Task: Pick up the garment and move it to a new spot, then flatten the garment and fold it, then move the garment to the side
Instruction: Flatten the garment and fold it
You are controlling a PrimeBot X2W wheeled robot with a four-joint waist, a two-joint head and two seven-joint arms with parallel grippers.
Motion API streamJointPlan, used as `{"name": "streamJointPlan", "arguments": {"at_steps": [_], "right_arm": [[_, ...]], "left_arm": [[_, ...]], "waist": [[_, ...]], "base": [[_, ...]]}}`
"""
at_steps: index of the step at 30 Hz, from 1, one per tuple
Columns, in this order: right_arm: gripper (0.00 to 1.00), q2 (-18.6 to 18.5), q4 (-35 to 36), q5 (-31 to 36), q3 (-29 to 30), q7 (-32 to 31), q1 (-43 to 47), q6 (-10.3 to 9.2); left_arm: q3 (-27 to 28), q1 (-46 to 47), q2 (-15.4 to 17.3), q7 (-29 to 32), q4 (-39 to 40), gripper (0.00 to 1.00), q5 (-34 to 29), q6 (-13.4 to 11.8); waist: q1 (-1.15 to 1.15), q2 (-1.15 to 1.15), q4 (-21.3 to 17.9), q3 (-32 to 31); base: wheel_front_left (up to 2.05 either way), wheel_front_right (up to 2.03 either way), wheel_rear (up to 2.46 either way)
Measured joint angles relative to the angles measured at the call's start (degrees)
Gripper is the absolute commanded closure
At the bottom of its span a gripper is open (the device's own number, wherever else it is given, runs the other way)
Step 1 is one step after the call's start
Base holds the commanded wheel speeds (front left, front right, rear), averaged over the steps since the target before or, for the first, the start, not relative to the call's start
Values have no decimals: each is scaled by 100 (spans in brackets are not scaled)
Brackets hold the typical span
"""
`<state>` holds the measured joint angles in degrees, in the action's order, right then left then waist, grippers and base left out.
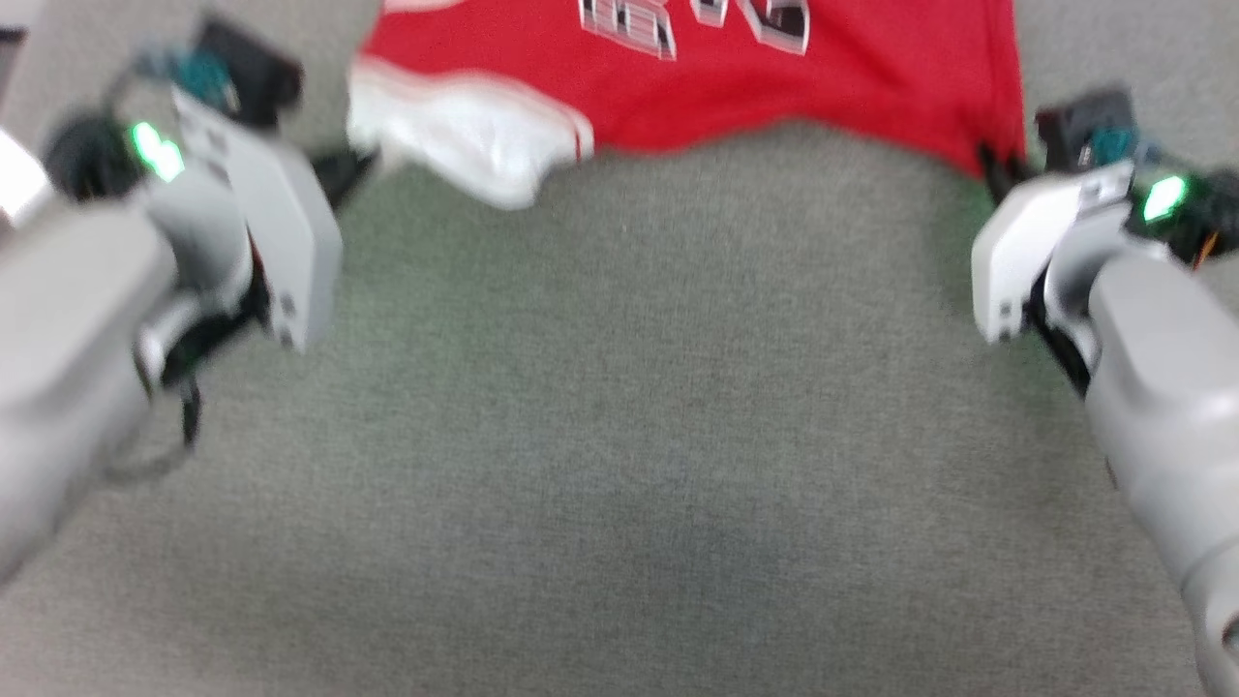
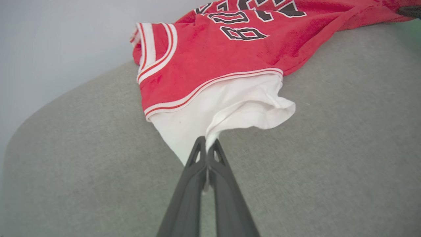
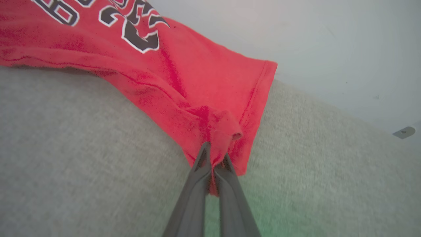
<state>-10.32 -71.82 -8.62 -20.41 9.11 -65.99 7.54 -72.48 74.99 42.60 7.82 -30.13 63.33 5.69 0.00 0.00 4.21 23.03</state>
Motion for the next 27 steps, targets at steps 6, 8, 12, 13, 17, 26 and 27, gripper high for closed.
{"name": "streamJointPlan", "arguments": {"at_steps": [6,8,12,13,17,26,27], "right_arm": [[100,-643,1227,-1299,-918,-682,1212,0],[100,-1032,1856,-1786,-1147,-1022,1685,0],[100,-1784,3185,-2692,-1313,-1781,2666,0],[100,-1936,3485,-2838,-1301,-1944,2901,0],[100,-2491,4595,-3266,-1021,-2662,3795,0],[100,-2774,6584,-3479,190,-4266,5670,0],[100,-2774,6772,-3477,335,-4477,5861,1]], "left_arm": [[-43,-1179,753,301,1750,100,288,-868],[-48,-1558,1044,349,2365,100,423,-1221],[-66,-2230,1616,347,3409,100,544,-1844],[-67,-2380,1733,341,3617,100,576,-1961],[-75,-2942,2129,326,4401,100,792,-2437],[-90,-3899,2685,328,5452,100,1212,-3266],[-88,-3983,2729,326,5528,100,1251,-3355]], "waist": [[0,0,-35,-512],[0,0,-46,-656],[0,0,-61,-899],[0,0,-64,-951],[0,0,-69,-1127],[0,0,-44,-1287],[0,0,-37,-1290]], "base": [[0,0,0],[0,0,0],[0,0,0],[0,0,0],[0,0,0],[0,0,0],[0,0,0]]}}
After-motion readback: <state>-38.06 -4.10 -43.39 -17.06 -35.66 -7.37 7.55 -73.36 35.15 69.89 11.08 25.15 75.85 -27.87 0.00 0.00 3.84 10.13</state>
